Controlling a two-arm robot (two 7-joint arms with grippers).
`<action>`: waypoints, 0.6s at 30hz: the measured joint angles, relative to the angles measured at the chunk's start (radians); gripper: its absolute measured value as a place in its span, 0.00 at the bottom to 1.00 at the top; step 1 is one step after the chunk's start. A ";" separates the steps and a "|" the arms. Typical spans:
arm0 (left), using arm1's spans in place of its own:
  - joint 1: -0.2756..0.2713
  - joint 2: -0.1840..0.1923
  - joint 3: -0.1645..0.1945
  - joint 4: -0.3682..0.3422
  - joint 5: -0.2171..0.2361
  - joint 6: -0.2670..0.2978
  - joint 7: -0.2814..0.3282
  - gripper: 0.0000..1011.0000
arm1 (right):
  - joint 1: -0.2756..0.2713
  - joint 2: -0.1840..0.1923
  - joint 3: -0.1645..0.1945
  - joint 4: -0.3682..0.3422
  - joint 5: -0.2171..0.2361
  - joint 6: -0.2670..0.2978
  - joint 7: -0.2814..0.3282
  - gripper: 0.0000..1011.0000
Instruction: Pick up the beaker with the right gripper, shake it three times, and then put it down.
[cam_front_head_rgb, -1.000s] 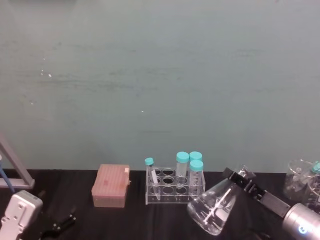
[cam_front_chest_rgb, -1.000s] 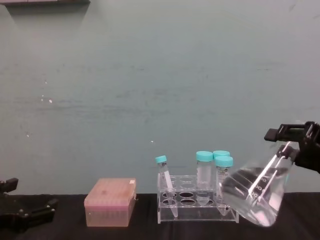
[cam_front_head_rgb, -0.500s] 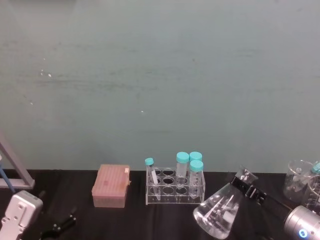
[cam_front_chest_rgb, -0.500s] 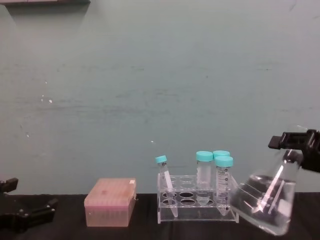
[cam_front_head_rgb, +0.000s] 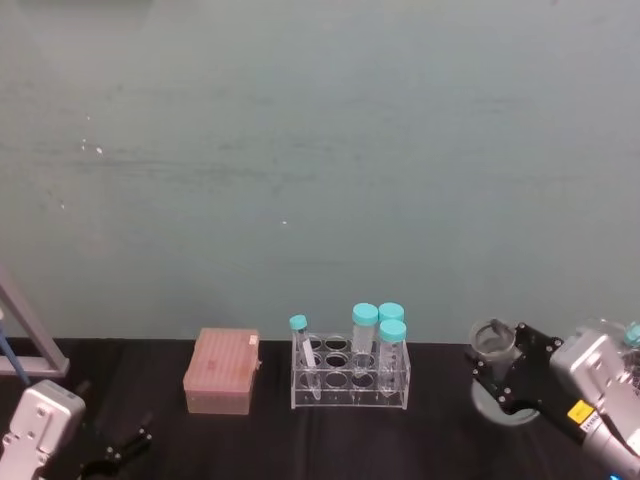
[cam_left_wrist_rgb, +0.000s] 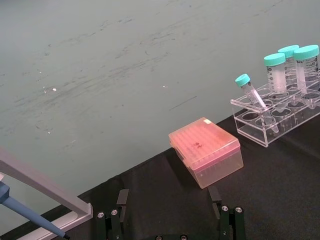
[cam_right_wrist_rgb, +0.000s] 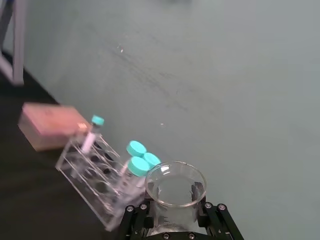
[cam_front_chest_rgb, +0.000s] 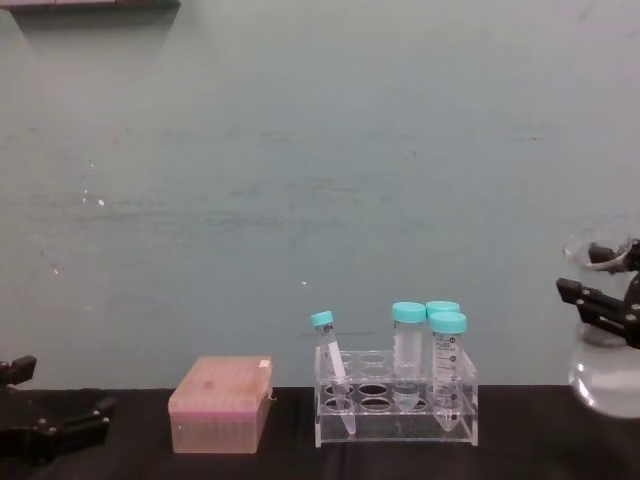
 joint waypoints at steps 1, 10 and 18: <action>0.000 0.000 0.000 0.000 0.000 0.000 0.000 0.99 | 0.003 0.005 -0.004 0.003 -0.023 -0.013 -0.008 0.45; 0.000 0.000 0.000 0.000 0.000 0.000 0.000 0.99 | 0.034 0.045 -0.039 0.034 -0.233 -0.110 -0.060 0.45; 0.000 0.000 0.000 0.000 0.000 0.000 0.000 0.99 | 0.039 0.049 -0.048 0.042 -0.295 -0.128 -0.046 0.45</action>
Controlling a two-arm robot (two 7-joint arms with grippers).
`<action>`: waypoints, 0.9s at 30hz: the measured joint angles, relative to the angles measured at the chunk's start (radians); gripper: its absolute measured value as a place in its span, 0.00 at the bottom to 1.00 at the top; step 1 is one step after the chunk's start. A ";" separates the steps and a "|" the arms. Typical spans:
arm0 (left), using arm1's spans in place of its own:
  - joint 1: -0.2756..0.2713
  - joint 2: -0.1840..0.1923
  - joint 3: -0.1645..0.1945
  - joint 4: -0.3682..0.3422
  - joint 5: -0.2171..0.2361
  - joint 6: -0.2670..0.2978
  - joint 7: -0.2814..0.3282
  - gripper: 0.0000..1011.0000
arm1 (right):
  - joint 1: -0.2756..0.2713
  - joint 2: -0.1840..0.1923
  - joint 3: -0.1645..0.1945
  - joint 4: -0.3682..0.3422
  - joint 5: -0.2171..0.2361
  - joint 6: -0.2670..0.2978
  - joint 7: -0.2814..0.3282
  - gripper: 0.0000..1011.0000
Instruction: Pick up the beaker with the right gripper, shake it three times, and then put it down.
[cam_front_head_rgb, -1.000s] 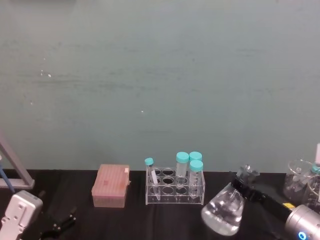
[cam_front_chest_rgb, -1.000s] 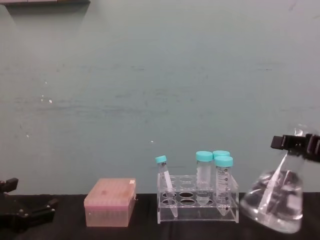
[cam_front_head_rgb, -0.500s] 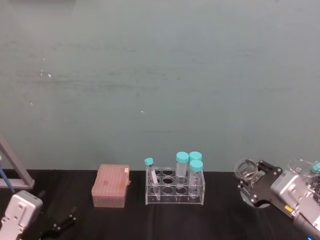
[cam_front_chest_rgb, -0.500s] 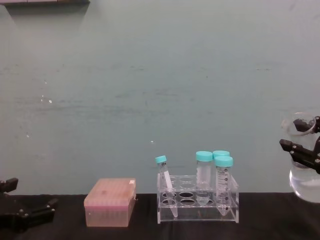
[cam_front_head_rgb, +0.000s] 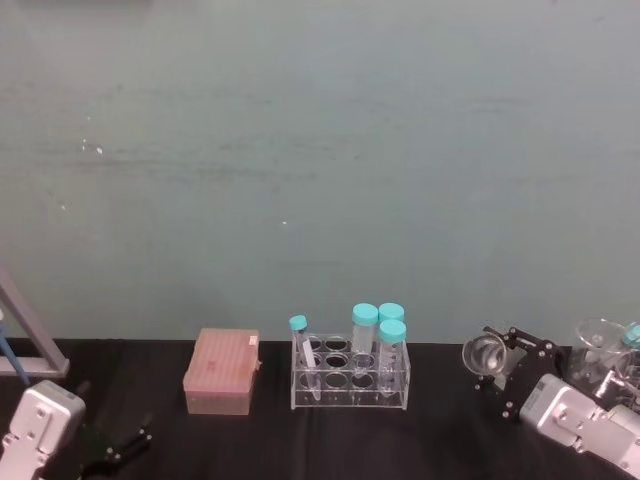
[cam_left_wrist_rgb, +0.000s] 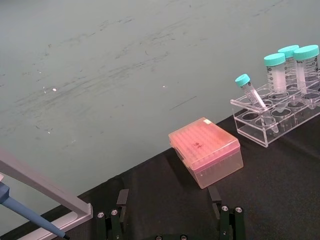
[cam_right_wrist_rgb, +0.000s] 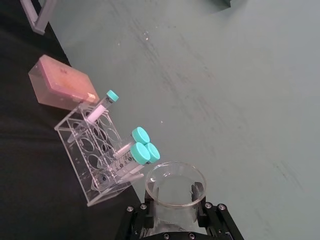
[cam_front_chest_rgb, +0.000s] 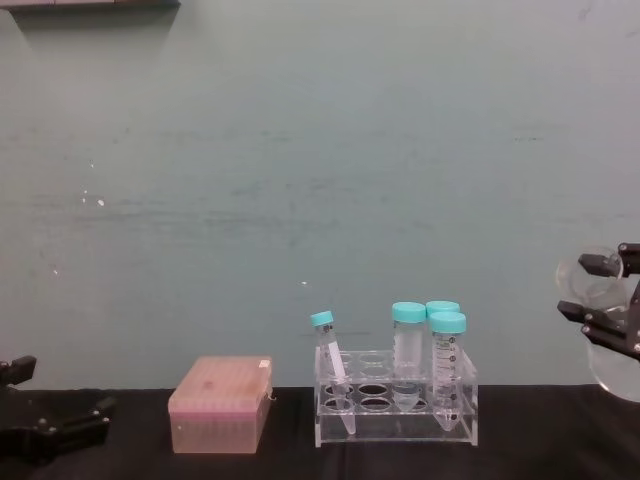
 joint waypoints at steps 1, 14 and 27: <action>0.000 0.000 0.000 0.000 0.000 0.000 0.000 0.99 | 0.000 -0.003 0.003 -0.001 0.007 0.002 0.006 0.45; 0.000 0.000 0.000 0.000 0.000 0.000 0.000 0.99 | -0.071 -0.135 0.156 -0.107 0.559 0.377 0.232 0.45; 0.000 0.000 0.000 0.000 0.000 0.000 0.000 0.99 | -0.086 -0.134 0.142 -0.138 0.660 0.494 0.243 0.45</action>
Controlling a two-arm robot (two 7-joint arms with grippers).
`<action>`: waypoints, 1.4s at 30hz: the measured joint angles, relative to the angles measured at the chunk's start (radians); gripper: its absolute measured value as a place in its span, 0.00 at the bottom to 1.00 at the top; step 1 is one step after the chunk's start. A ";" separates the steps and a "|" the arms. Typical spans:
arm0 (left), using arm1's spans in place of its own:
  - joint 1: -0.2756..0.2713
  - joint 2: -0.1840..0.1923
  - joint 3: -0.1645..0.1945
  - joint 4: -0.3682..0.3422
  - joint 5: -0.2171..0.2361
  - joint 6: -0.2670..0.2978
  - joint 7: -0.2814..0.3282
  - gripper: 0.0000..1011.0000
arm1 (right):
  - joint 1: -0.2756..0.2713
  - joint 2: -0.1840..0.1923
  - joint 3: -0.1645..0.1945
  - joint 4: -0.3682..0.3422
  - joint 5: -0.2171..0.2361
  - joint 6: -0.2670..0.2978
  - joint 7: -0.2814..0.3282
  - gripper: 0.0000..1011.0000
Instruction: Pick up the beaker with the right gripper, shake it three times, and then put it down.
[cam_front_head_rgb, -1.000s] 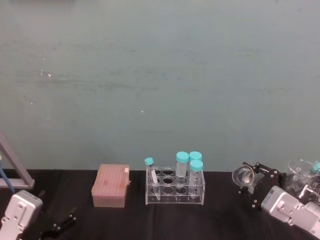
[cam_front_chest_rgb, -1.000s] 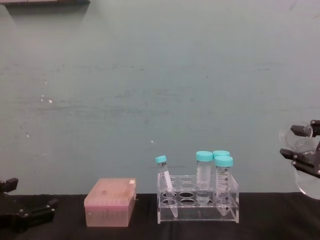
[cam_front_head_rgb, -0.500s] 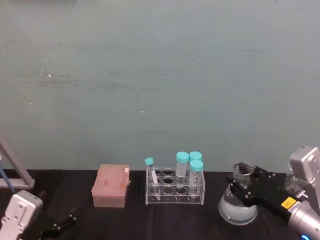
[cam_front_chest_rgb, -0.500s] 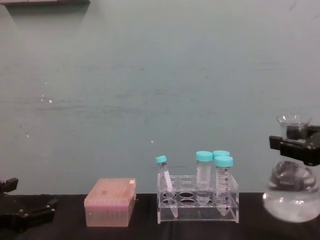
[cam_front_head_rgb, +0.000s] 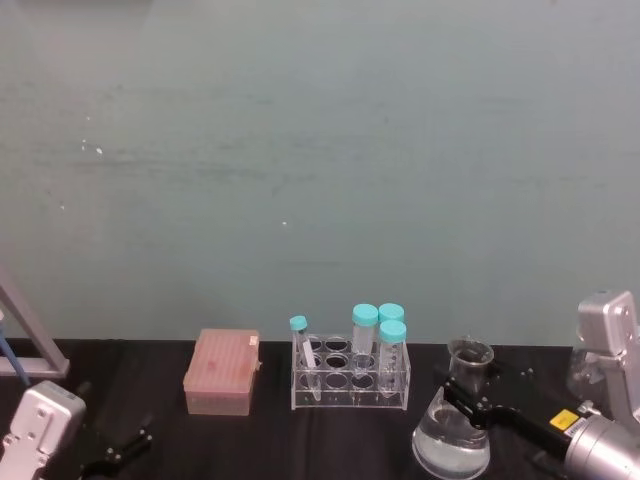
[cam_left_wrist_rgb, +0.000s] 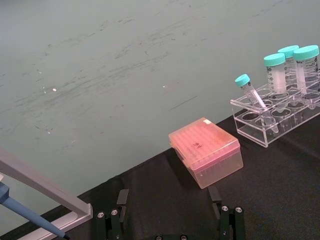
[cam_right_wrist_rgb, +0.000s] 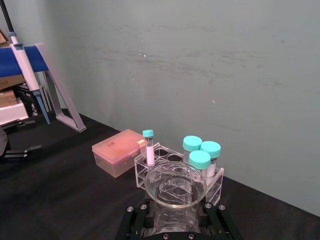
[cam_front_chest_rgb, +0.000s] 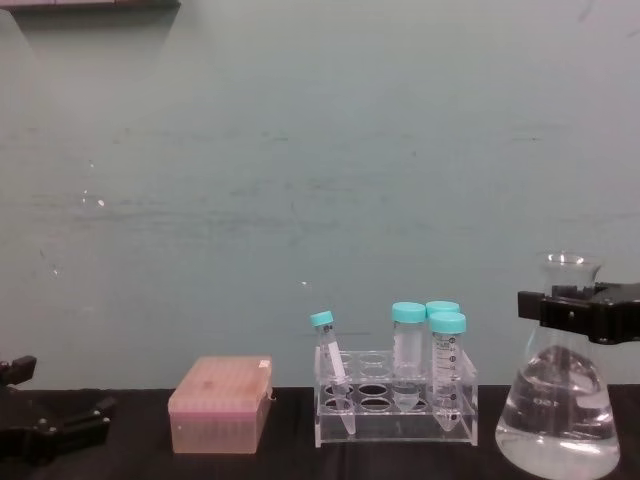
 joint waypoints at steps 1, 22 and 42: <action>0.000 0.000 0.000 0.000 0.000 0.000 0.000 0.99 | 0.000 0.001 -0.002 -0.001 0.002 0.002 -0.001 0.45; 0.000 0.000 0.000 0.000 0.000 0.000 0.000 0.99 | -0.001 0.000 0.000 -0.002 0.005 0.004 -0.002 0.45; 0.000 0.000 0.000 0.000 0.000 0.000 0.000 0.99 | -0.027 -0.068 0.084 -0.025 0.208 0.133 0.009 0.45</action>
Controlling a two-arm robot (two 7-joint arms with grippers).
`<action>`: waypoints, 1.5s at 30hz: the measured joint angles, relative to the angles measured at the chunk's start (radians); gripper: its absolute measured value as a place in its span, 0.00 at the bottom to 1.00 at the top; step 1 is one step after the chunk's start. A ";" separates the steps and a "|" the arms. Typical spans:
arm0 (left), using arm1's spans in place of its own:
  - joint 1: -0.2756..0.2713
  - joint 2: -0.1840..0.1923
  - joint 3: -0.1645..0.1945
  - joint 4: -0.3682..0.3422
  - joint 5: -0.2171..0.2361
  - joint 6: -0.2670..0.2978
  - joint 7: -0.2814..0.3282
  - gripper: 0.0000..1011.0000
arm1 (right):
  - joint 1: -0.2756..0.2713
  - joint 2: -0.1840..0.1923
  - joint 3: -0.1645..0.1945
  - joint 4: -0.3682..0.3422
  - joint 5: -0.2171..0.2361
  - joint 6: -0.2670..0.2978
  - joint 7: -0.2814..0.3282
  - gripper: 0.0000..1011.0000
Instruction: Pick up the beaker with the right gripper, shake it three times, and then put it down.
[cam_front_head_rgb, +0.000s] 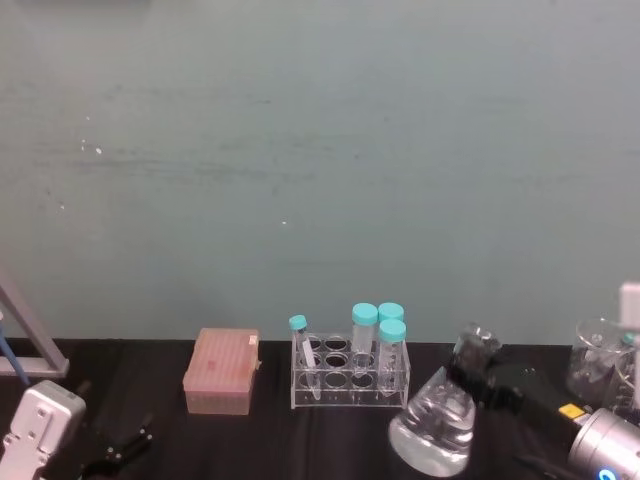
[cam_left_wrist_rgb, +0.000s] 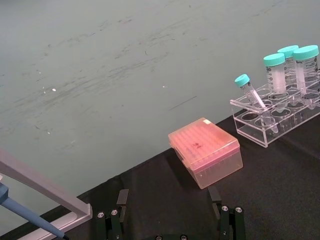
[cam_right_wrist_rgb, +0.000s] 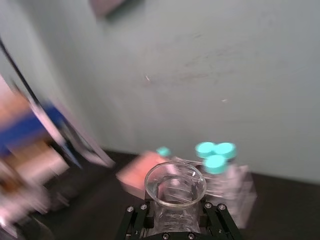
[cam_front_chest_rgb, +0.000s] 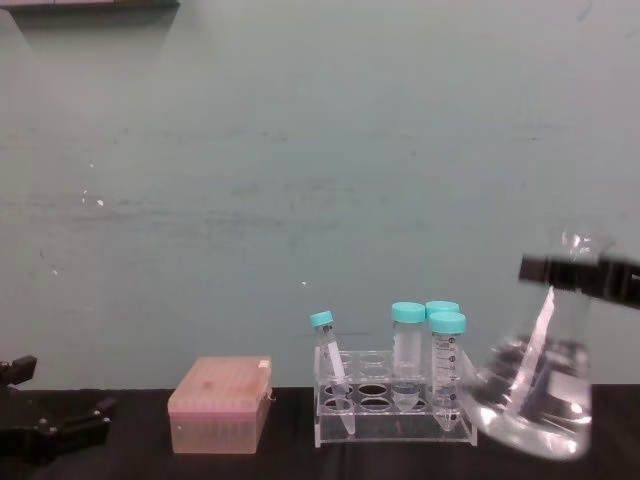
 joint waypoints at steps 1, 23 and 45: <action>0.000 0.000 0.000 0.000 0.000 0.000 0.000 0.99 | -0.004 -0.017 0.017 -0.006 0.039 0.033 -0.003 0.45; 0.000 0.000 0.000 0.000 0.000 0.000 0.000 0.99 | -0.031 -0.197 0.179 -0.062 0.426 0.376 -0.231 0.45; 0.000 0.000 0.000 0.000 0.000 0.000 0.000 0.99 | 0.058 0.282 -0.248 -0.059 -0.636 -0.382 -0.151 0.45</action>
